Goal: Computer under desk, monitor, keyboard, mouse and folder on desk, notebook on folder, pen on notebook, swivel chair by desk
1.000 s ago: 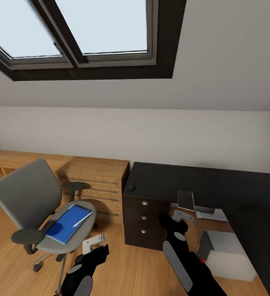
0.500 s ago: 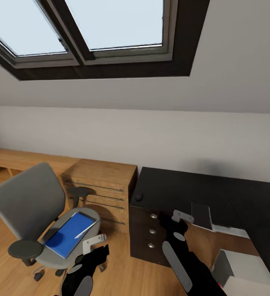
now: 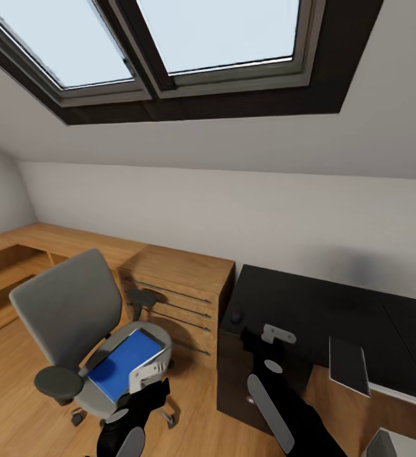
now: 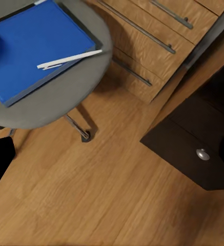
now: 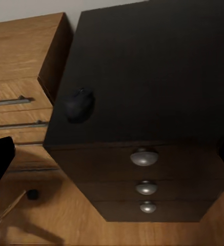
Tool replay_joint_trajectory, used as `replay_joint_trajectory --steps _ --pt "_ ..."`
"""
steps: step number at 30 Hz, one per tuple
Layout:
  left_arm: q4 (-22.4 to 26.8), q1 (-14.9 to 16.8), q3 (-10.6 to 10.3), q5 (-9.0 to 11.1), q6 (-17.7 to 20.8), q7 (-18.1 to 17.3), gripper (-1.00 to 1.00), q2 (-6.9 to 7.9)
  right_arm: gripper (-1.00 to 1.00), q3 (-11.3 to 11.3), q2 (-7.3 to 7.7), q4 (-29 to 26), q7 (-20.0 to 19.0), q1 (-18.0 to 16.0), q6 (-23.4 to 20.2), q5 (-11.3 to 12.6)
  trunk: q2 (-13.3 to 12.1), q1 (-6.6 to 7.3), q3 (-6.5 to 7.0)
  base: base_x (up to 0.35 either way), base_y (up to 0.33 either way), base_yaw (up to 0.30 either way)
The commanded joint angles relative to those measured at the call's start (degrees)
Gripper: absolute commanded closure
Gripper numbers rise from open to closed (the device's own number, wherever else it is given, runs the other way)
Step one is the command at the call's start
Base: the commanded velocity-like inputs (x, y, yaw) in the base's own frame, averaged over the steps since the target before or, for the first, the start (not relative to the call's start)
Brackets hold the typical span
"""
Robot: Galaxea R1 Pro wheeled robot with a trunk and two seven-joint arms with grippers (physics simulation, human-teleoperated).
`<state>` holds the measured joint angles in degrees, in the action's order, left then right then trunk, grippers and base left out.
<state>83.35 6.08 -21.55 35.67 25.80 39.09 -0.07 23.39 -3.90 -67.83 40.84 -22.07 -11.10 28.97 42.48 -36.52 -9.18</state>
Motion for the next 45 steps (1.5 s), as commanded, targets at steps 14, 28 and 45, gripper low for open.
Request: replay_joint_trajectory --steps 14,28,45 --pt "0.06 0.07 -1.97 0.29 0.13 0.48 -1.00 -0.02 -1.00 4.23 -0.02 0.23 0.32 -0.06 -0.38 0.18 0.08 -0.02 -0.59 0.002 -0.001 0.260" --pt "0.06 0.07 -4.93 0.19 -0.52 0.57 -1.00 0.15 -1.00 7.18 0.06 0.29 0.38 -0.06 -0.33 0.03 0.08 -0.02 -1.45 0.038 0.000 0.207" --pt "0.06 0.07 -6.49 0.19 -0.58 0.58 -1.00 0.16 -1.00 3.92 0.99 6.20 0.36 -1.04 -0.33 -4.46 0.08 -0.02 -1.72 0.174 -0.058 0.047"
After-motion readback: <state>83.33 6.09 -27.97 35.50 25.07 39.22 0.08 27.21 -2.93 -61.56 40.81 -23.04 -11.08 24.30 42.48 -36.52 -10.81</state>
